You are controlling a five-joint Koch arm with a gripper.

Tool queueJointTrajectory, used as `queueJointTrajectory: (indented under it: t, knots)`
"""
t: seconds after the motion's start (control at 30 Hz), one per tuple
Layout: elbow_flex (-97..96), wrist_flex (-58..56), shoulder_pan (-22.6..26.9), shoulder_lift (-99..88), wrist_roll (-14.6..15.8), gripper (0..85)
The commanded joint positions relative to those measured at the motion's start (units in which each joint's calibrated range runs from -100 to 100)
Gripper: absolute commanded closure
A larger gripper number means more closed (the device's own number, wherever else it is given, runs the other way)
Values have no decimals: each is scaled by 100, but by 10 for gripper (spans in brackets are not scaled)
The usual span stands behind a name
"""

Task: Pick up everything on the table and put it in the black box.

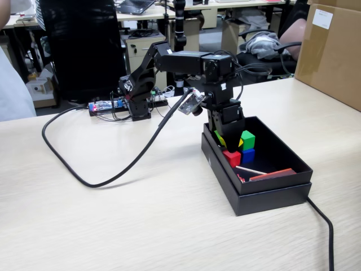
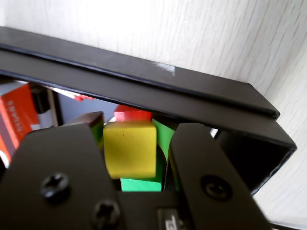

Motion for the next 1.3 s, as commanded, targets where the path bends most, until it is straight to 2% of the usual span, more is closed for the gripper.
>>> queueJointTrajectory:
  t: [0.0,0.17,0.3,0.6,0.77,1.1,1.27]
  knots:
    - [28,-32,-34,-392,-5,547]
    - [-108,-40,-24,-472,-20,440]
    - [-154,-40,-24,-1057,-34,436]
    - [-1269,-40,-220,-3788,-200,378]
    - [-2375,-23,-435,-5728,-488,374]
    - [-4941,210,-801,-8493,-474,358]
    - [-6845,1290,-1084,-9824,-586,338]
